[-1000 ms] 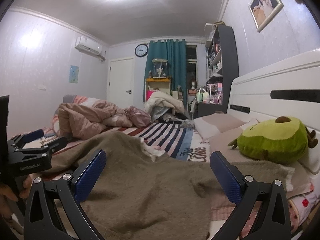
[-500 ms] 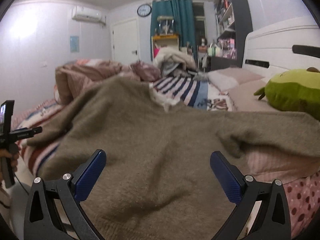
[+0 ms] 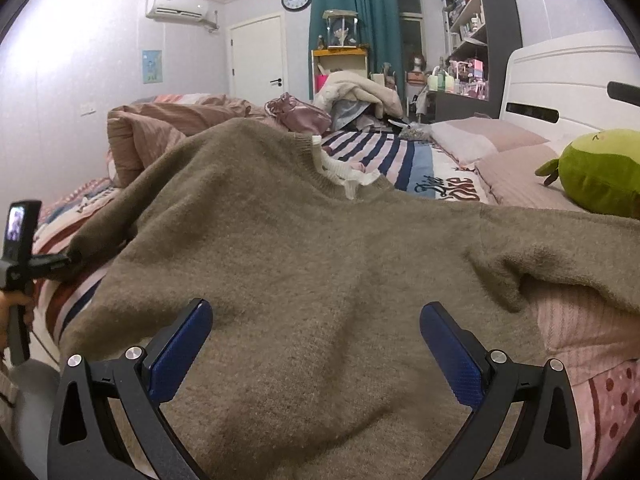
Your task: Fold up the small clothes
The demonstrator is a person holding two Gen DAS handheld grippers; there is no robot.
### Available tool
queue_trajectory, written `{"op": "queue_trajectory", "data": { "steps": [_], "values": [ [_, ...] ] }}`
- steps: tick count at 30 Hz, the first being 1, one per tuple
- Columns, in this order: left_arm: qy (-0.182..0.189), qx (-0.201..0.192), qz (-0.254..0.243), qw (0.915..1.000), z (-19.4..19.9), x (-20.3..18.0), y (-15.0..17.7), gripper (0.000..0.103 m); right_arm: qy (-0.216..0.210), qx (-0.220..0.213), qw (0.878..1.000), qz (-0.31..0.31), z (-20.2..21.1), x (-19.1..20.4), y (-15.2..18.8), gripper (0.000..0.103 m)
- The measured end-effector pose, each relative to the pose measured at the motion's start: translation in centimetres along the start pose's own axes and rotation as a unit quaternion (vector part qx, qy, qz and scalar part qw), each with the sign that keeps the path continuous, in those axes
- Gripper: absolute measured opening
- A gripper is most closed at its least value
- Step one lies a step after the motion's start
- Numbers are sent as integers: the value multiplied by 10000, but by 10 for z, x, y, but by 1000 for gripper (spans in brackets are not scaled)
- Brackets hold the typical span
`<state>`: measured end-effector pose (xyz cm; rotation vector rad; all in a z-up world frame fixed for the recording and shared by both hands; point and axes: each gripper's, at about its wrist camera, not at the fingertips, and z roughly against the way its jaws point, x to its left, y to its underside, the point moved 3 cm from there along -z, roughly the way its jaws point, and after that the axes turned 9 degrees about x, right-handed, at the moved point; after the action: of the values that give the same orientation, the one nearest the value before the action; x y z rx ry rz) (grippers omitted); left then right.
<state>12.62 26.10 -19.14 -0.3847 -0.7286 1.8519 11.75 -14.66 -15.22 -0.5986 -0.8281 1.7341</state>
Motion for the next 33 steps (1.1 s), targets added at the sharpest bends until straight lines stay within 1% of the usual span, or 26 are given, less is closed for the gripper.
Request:
{"op": "queue_trajectory", "data": {
  "steps": [3, 4, 5, 7, 8, 9, 10, 12, 14, 16, 18, 21, 22, 24, 27, 29, 30, 31, 32, 33],
  "values": [
    [429, -226, 155, 9987, 27, -2, -7, 7, -32, 7, 10000, -13, 1, -1, 1, 103],
    [684, -317, 182, 9970, 41, -4, -10, 5, -61, -6, 10000, -29, 3, -3, 2, 103],
    [815, -381, 163, 9958, 50, -6, -12, 3, -89, -26, 9999, -48, 5, -4, 2, 103],
    [1122, -510, 70, 9923, 74, -16, -15, 3, -158, -67, 9998, -86, 10, -7, 4, 103],
    [1374, -574, 42, 9888, 86, -22, -18, 3, -204, -91, 9997, -103, 13, -9, 6, 103],
    [1647, -625, 21, 9844, 97, -28, -20, 3, -258, -128, 9995, -124, 17, -12, 8, 103],
    [2018, -698, -3, 9769, 114, -37, -22, 3, -281, -154, 9994, -143, 19, -14, 9, 103],
    [2495, -794, -102, 9651, 136, -54, -25, 3, -346, -225, 9989, -210, 25, -21, 12, 103],
    [3047, -809, -246, 9487, 154, -80, -27, 3, -433, -309, 9981, -297, 33, -31, 15, 103],
    [3548, -663, -415, 9317, 163, -114, -25, 3, -477, -373, 9975, -368, 42, -41, 17, 103],
    [3745, -530, -623, 9236, 167, -149, -19, 3, -476, -439, 9970, -426, 52, -53, 21, 103],
    [3925, -258, -915, 9148, 163, -196, -4, 3, -387, -518, 9966, -516, 67, -72, 28, 103],
    [4041, -66, -1017, 9090, 156, -215, 4, 3, -372, -522, 9965, -541, 70, -76, 29, 103],
    [4182, 264, -1116, 9011, 143, -238, 16, 3, -325, -508, 9963, -612, 77, -88, 36, 103],
    [4208, 575, -1175, 8977, 133, -257, 29, 6, -201, -433, 9964, -702, 79, -99, 44, 103],
    [4300, 591, -1151, 8935, 142, -258, 41, 12, -132, -377, 9966, -724, 79, -102, 48, 103],
    [4339, 565, -1168, 8916, 145, -257, 40, 15, -135, -351, 9967, -724, 78, -102, 48, 103],
    [4337, 465, -1185, 8920, 153, -251, 39, 24, -158, -340, 9967, -715, 77, -101, 48, 103],
    [4275, 354, -1201, 8953, 157, -245, 41, 32, -204, -331, 9968, -696, 76, -99, 47, 103],
    [4180, 211, -1224, 8999, 163, -238, 40, 36, -297, -332, 9969, -652, 76, -93, 44, 103]
  ]
}}
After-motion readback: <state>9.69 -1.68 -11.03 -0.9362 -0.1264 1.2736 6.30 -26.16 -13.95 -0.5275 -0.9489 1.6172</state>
